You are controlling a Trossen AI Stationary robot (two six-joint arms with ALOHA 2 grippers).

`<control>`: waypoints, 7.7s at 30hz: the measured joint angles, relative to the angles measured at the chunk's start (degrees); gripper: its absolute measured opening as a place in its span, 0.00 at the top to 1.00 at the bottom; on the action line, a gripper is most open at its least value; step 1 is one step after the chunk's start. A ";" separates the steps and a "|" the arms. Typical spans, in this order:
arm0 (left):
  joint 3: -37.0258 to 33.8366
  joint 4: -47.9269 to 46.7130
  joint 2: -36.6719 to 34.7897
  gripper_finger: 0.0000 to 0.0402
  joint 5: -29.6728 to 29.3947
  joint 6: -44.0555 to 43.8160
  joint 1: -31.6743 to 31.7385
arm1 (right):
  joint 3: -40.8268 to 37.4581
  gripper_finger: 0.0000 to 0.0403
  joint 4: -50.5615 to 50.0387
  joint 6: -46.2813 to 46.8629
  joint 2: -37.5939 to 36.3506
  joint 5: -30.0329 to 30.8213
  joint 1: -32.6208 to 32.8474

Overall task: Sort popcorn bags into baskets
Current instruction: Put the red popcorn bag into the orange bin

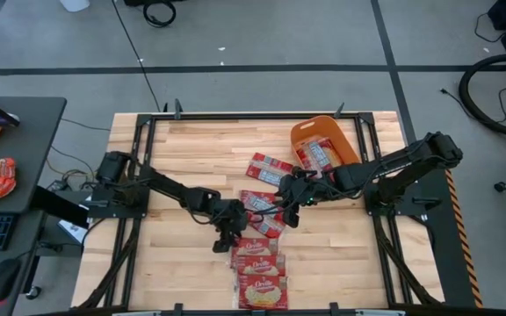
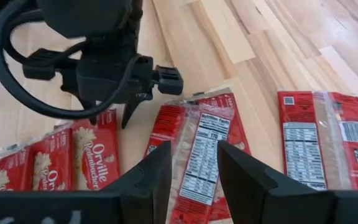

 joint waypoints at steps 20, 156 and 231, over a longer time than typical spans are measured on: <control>0.00 1.79 0.96 0.88 -1.67 -0.09 -1.78 | 0.00 0.67 0.13 -0.38 0.00 -0.09 0.01; 9.97 -18.08 -2.60 0.47 -31.99 24.41 -0.99 | -8.79 0.66 -13.44 3.70 -19.55 20.19 -9.71; 9.11 -9.41 3.90 0.95 -48.68 37.72 -0.70 | -8.83 0.66 13.83 -1.54 8.35 14.81 10.40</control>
